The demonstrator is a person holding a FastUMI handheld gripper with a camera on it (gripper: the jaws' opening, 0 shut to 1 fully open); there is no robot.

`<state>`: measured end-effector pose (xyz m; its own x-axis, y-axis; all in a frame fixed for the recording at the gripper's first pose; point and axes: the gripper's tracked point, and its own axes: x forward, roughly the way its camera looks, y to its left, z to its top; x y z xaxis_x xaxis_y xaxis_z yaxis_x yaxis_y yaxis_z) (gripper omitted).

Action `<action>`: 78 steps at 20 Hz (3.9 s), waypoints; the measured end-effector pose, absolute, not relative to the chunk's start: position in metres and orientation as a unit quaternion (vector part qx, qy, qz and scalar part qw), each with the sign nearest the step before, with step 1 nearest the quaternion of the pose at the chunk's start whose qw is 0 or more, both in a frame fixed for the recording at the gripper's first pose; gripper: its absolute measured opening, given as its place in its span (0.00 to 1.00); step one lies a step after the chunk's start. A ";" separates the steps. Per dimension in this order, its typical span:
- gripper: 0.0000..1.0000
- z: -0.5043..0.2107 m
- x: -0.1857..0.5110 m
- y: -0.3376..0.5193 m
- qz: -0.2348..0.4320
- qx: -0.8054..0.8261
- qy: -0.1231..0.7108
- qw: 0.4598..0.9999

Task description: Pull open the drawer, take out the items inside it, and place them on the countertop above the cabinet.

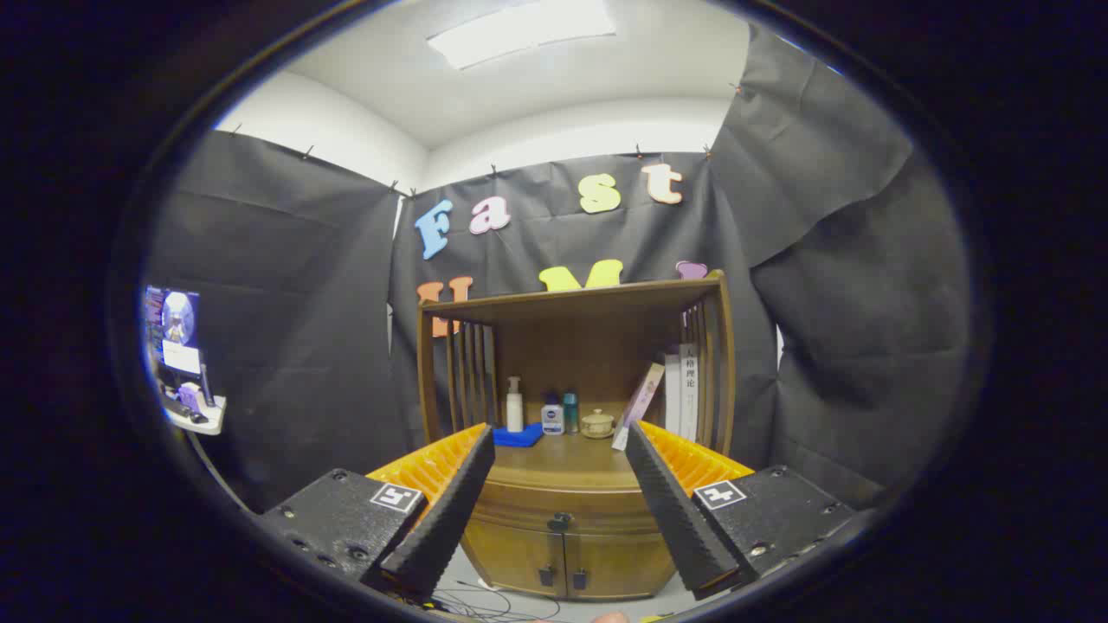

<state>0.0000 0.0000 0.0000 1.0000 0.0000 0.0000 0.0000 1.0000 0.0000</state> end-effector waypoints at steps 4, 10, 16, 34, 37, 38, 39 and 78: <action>0.99 -0.012 0.016 -0.011 -0.021 -0.005 0.009 1.000; 0.99 -0.048 0.038 -0.009 -0.042 -0.015 0.028 0.999; 0.99 -0.108 0.084 0.019 -0.021 -0.011 0.071 0.997; 0.86 -0.304 0.214 -0.023 -0.083 -0.018 0.204 0.975; 0.79 -0.315 0.225 -0.028 -0.098 -0.035 0.199 0.975; 0.75 -0.316 0.227 -0.029 -0.100 -0.042 0.196 0.975; 0.72 -0.320 0.226 -0.029 -0.101 -0.046 0.199 0.974; 0.34 -0.326 0.048 0.007 -0.043 -0.062 0.213 0.974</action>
